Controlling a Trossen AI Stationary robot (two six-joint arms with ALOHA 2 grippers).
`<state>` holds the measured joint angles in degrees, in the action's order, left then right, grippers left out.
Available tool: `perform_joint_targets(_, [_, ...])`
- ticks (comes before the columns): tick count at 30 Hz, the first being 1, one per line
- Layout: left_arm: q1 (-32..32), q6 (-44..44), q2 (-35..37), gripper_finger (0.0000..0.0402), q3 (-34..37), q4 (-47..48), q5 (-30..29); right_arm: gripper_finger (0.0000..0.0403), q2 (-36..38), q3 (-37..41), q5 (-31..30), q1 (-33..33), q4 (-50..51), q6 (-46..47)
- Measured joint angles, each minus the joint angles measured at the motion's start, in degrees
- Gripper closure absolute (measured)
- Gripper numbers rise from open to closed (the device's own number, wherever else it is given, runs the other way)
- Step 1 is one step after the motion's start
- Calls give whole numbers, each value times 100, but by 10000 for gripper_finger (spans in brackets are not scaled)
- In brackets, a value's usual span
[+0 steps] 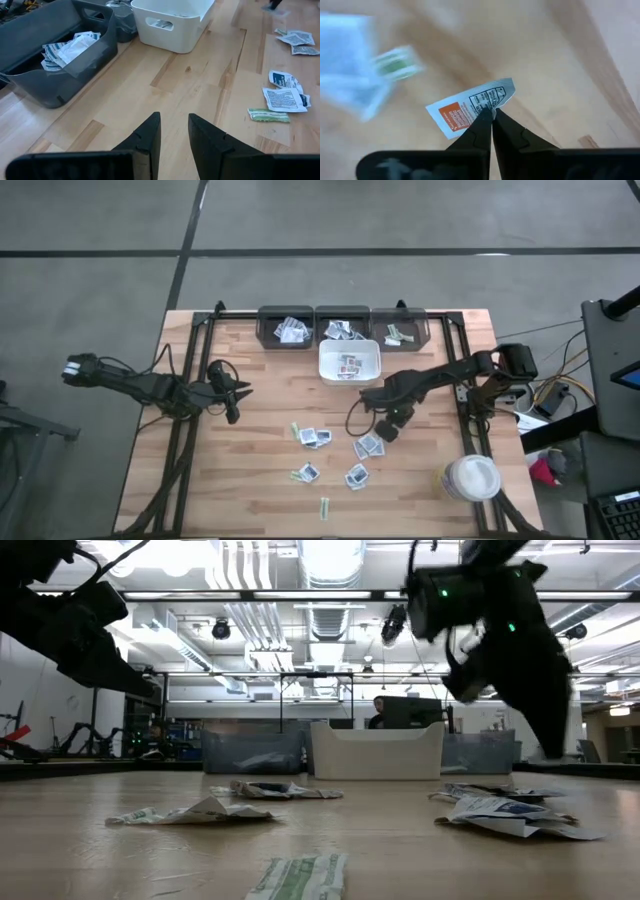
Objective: Pick & Place First Aid Supplies
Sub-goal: Put the top orange ointment pack into the white bin
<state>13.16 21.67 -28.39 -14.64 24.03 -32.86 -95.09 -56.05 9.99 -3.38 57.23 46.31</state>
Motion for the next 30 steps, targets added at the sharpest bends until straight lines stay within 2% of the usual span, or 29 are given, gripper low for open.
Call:
perform_joint_targets(5, [0, 0, 0, 307, -1, -2, 0, 394, 16, -712, 247, 0, -119, -1187])
perform_joint_targets(9, [1, 0, 1, 307, 1, -2, -2, 394, 20, -1220, -163, 55, -725, -1812])
perform_joint_targets(12, [0, 0, 0, 307, 1, 0, -1, 394, 22, -1488, -944, 141, -1499, -1979])
perform_joint_targets(15, [0, 0, -1, 307, 0, -2, -1, 394, 22, -1693, -2167, 242, -2096, -1751])
perform_joint_targets(18, [-1, 0, -1, 307, 1, -2, 0, 394, 26, -1883, -3488, 358, -2206, -886])
perform_joint_targets(20, [0, 0, 0, 307, 1, -2, 0, 394, 26, -1959, -3933, 493, -2081, -201])
perform_joint_targets(22, [1, 0, 0, 307, 0, -2, 0, 394, 26, -2014, -3906, 678, -1938, 451])
perform_joint_targets(25, [0, -2, -1, 307, 0, -1, -2, 394, 18, -2024, -3497, 973, -1883, 1387])
perform_joint_targets(30, [1, -2, -1, 307, 1, -2, -2, 394, -239, -2038, -2865, 1342, -1844, 1767])
